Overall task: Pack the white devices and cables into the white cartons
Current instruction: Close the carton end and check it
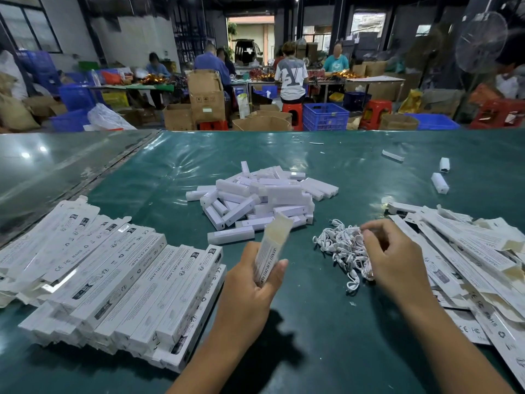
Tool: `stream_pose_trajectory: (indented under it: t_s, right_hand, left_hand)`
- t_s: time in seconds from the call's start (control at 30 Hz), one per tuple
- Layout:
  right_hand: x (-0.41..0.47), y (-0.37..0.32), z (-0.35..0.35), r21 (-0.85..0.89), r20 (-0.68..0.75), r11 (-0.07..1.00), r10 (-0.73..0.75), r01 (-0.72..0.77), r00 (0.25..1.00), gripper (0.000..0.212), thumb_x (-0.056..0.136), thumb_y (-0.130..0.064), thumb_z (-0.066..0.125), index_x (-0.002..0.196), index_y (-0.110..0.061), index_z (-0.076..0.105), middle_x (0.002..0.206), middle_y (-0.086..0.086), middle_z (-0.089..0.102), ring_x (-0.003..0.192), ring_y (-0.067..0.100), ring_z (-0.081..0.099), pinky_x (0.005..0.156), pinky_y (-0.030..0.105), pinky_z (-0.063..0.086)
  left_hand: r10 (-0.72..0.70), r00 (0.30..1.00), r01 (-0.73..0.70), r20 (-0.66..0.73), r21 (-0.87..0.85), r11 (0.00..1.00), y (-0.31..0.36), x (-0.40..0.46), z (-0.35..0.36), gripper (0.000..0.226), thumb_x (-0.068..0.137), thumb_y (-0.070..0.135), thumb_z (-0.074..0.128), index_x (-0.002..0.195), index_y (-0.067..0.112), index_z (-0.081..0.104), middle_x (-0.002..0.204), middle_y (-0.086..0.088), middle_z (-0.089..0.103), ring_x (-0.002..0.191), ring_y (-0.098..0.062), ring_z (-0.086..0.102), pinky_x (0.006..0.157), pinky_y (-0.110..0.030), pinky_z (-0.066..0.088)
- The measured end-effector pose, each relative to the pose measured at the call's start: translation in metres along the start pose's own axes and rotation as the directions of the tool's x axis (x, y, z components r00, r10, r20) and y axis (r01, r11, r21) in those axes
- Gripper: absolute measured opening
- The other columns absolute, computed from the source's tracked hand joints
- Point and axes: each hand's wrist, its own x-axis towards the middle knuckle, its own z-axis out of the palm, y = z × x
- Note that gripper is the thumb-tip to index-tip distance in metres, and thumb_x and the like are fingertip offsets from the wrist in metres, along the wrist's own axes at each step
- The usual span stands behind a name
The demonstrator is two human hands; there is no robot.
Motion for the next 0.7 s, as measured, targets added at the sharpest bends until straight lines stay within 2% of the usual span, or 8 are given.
stream_pose_trajectory:
  t_s: [0.1,0.2,0.27,0.33,0.43,0.53,0.6,0.7]
  right_hand:
    - [0.009,0.012,-0.010,-0.339,0.107,0.931,0.180,-0.134,0.978,0.014,0.095,-0.025,0.064,0.082,-0.021,0.062,0.065,-0.005,0.067,0.067,0.016,0.062,0.070,0.036,0.052]
    - [0.005,0.009,-0.010,-0.520,0.217,0.846,0.265,-0.119,0.939,0.036,0.087,-0.048,0.071,0.071,-0.019,0.057,0.065,-0.005,0.065,0.068,0.015,0.060,0.069,0.035,0.052]
    - [0.000,0.005,-0.005,-0.639,0.304,0.768,0.301,-0.041,0.904,0.055,0.079,-0.066,0.071,0.066,-0.015,0.056,0.064,-0.005,0.062,0.066,0.015,0.059,0.066,0.032,0.050]
    - [-0.004,0.003,0.001,-0.699,0.372,0.715,0.347,0.014,0.861,0.056,0.077,-0.065,0.072,0.063,-0.014,0.056,0.062,-0.004,0.064,0.065,0.017,0.062,0.065,0.030,0.051]
    - [-0.006,0.003,0.002,-0.670,0.440,0.742,0.384,0.012,0.812,0.037,0.084,-0.039,0.068,0.057,-0.019,0.052,0.059,0.003,0.065,0.058,0.020,0.059,0.060,0.029,0.046]
    - [-0.005,0.003,-0.002,-0.584,0.518,0.809,0.315,0.061,0.795,0.032,0.094,-0.031,0.063,0.069,-0.016,0.050,0.072,0.011,0.071,0.057,0.018,0.054,0.059,0.034,0.043]
    - [-0.007,-0.001,-0.005,-0.380,0.563,0.924,0.189,0.049,0.804,0.024,0.098,-0.027,0.063,0.080,-0.018,0.052,0.067,0.004,0.070,0.055,0.012,0.064,0.060,0.037,0.051]
    - [-0.011,-0.013,-0.005,0.001,0.648,0.998,-0.044,0.056,0.760,0.021,0.098,-0.021,0.066,0.083,-0.028,0.055,0.069,0.000,0.071,0.056,0.013,0.066,0.057,0.031,0.054]
  left_hand:
    - [-0.055,0.998,0.056,0.022,-0.080,0.995,0.002,-0.002,0.003,0.026,0.085,0.073,0.052,0.100,0.053,0.050,0.083,-0.001,0.062,0.067,-0.022,0.062,0.064,-0.045,0.055]
    - [-0.074,0.996,0.077,0.041,-0.100,0.992,0.006,-0.003,0.004,0.025,0.084,0.075,0.050,0.101,0.056,0.048,0.088,0.008,0.068,0.074,-0.010,0.067,0.057,-0.023,0.051]
    - [-0.104,0.993,0.108,0.053,-0.085,0.990,0.006,-0.004,0.005,0.037,0.083,0.076,0.051,0.102,0.044,0.048,0.084,-0.003,0.066,0.073,-0.020,0.065,0.058,-0.037,0.052]
    - [-0.151,0.985,0.156,0.079,-0.054,0.986,0.007,-0.004,0.005,0.040,0.086,0.068,0.057,0.103,0.033,0.050,0.089,-0.016,0.065,0.078,-0.035,0.063,0.067,-0.052,0.053]
    - [-0.223,0.967,0.229,0.121,-0.032,0.973,0.006,-0.004,0.008,0.031,0.093,0.044,0.068,0.103,0.017,0.055,0.088,-0.021,0.064,0.077,-0.037,0.061,0.068,-0.051,0.052]
    - [-0.233,0.961,0.250,0.148,-0.110,0.962,0.004,-0.003,0.010,0.015,0.093,0.033,0.071,0.095,0.023,0.060,0.074,0.004,0.066,0.062,-0.019,0.060,0.055,-0.028,0.050]
    - [-0.280,0.946,0.307,0.160,-0.180,0.934,0.005,-0.002,0.009,0.014,0.092,0.034,0.072,0.093,0.024,0.062,0.070,0.012,0.065,0.060,-0.009,0.060,0.057,-0.019,0.049]
    - [-0.366,0.917,0.396,0.157,-0.265,0.879,0.009,-0.002,0.009,0.034,0.085,0.050,0.069,0.096,0.019,0.062,0.071,0.006,0.067,0.060,-0.013,0.064,0.063,-0.032,0.054]
